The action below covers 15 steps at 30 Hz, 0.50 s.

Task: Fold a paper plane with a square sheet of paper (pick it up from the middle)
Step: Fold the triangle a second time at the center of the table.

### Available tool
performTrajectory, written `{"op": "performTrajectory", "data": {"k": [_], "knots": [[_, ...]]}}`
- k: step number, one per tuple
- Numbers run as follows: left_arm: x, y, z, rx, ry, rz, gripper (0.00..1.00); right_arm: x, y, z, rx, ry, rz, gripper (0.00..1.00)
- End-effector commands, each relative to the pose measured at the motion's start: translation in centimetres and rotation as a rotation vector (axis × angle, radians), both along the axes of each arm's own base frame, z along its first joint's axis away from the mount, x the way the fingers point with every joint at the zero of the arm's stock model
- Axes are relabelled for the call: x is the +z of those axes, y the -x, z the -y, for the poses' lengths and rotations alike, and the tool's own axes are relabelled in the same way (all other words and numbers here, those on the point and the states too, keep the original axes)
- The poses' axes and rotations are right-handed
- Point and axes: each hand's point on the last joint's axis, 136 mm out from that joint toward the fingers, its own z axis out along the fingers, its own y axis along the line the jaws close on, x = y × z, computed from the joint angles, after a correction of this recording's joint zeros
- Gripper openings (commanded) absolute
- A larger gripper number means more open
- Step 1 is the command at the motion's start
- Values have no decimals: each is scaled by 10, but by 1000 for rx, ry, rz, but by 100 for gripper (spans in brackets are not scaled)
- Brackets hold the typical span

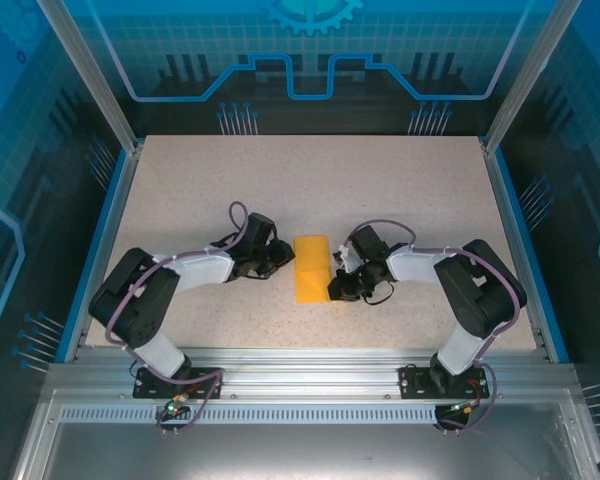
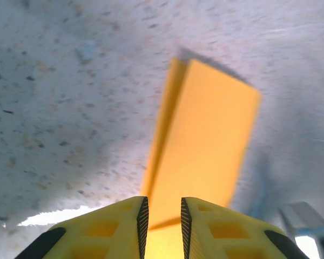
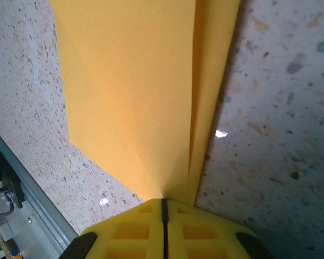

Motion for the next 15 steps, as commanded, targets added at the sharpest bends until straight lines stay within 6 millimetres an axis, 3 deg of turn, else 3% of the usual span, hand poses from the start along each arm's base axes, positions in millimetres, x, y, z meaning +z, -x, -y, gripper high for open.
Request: {"op": "performTrajectory", "data": {"k": [1, 5, 10, 15], "knots": [[26, 10, 12, -52, 24, 47, 26, -3, 7, 9, -3, 38, -36, 8], [33, 21, 43, -144, 55, 52, 24, 21, 1, -1, 10, -35, 12, 11], [21, 25, 68, -194, 65, 19, 22, 57, -3, -1, 2, -88, 96, 16], [9, 25, 80, -217, 67, -8, 20, 68, -4, 4, -2, -87, 123, 16]]}}
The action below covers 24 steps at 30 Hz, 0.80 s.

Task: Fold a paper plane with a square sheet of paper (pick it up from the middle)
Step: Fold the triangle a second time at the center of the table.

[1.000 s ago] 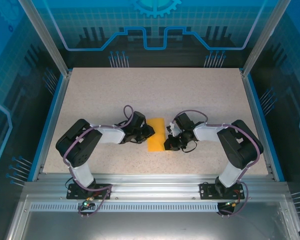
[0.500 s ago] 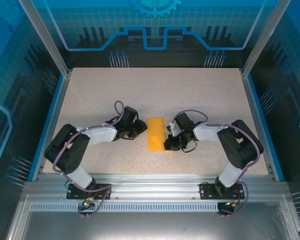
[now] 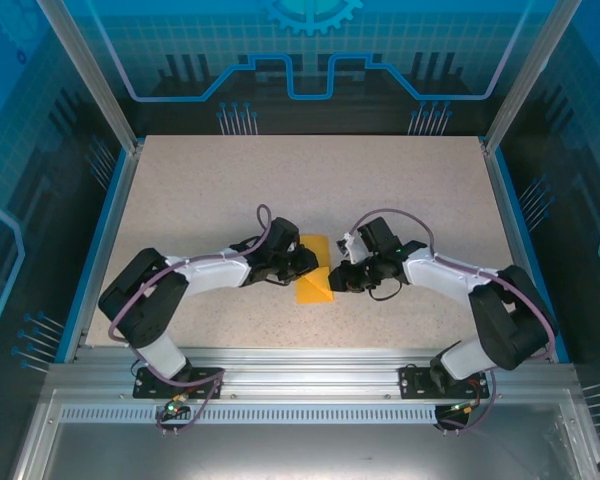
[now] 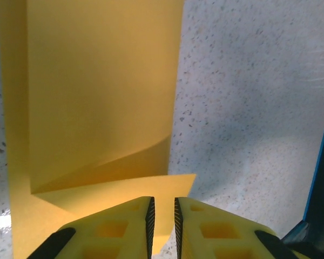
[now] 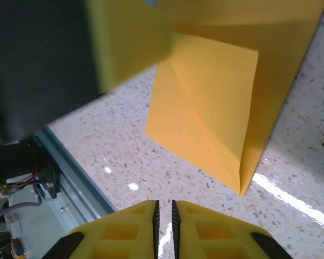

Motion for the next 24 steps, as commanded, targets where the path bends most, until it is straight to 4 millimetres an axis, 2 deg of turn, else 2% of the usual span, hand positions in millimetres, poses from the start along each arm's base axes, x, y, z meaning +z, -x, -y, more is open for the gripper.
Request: {"op": "performTrajectory", "data": {"k": [1, 11, 17, 24], "knots": [[1, -3, 12, -23, 22, -3, 20, 4, 0, 4, -1, -2, -22, 16], [-23, -3, 10, -29, -26, -33, 21, -5, -5, -15, 44, -8, -54, 16], [-33, -1, 7, -27, -46, -56, 21, -18, -12, -30, 72, 11, -80, 15], [-37, 2, 1, -14, -69, -61, 21, -46, -13, -30, 73, 74, -126, 14]]}}
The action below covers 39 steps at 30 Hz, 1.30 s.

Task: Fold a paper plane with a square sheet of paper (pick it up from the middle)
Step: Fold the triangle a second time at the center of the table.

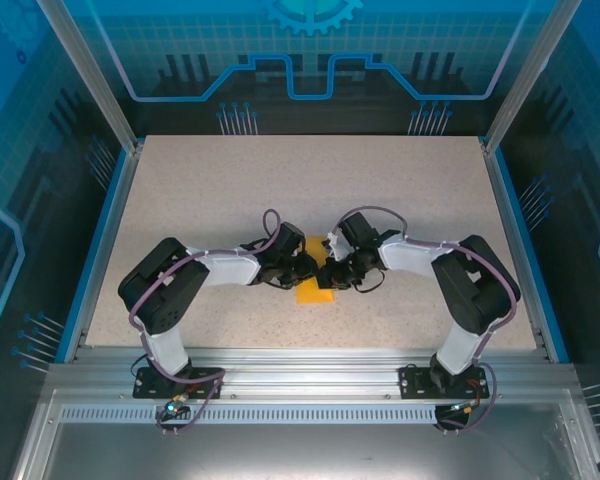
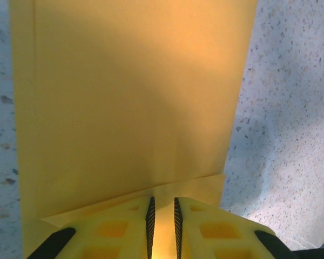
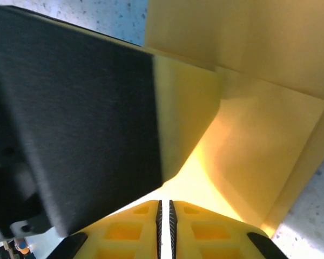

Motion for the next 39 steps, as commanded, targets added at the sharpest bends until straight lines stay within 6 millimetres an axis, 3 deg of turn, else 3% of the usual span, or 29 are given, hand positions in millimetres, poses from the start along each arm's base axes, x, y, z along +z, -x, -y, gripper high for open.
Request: {"op": "performTrajectory", "data": {"k": [1, 9, 10, 25, 34, 39], "knots": [[0, 2, 1, -14, -14, 4, 21, -11, 4, 0, 21, 36, -25, 14], [-4, 4, -7, -2, -50, -4, 19, -32, 15, 19, 8, 108, -57, 13], [-5, 4, -8, 4, -58, -6, 18, -38, 23, 26, 1, 119, -77, 13], [-38, 16, -28, 40, -143, -57, 13, -39, 41, 58, -63, 72, -114, 13], [-42, 17, -29, 38, -146, -63, 12, -48, 60, 79, -64, 158, -141, 14], [-36, 16, -25, 28, -131, -59, 12, -37, 56, 83, -73, 174, -103, 13]]}}
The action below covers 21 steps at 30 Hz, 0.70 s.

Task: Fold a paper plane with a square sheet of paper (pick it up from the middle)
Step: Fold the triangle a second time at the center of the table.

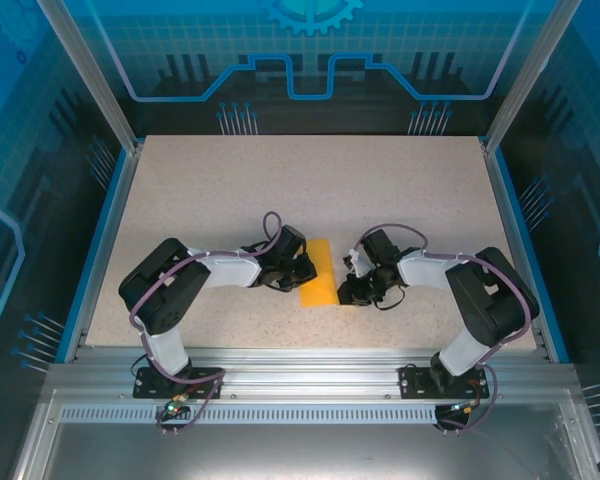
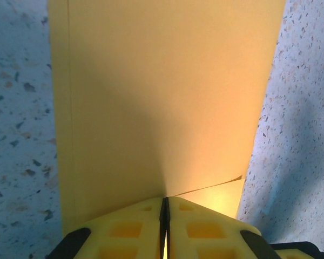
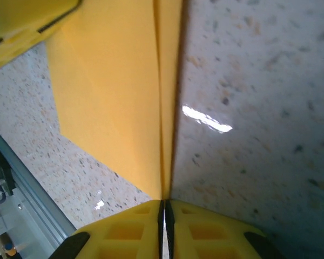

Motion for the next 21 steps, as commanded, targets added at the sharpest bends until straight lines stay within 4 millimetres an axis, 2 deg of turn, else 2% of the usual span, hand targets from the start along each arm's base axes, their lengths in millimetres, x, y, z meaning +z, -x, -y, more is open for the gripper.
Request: {"op": "performTrajectory", "data": {"k": [1, 7, 9, 13, 18, 21], "knots": [[-26, 13, -18, 11, -87, -57, 12, -6, 19, 26, -27, 104, -71, 12], [-6, 9, -14, -4, -67, -23, 13, 30, -6, 23, -68, 33, 58, 14], [2, 7, -13, -11, -64, -10, 14, 40, -11, 19, -58, -1, 83, 19], [16, 3, -8, -22, -46, 14, 16, 43, -19, 13, -40, -15, 77, 30], [34, -4, -2, -36, -35, 43, 20, 49, -30, -3, -8, -66, 87, 34], [42, -7, 3, -51, -20, 55, 21, 49, -35, -10, 19, -84, 75, 42]]}}
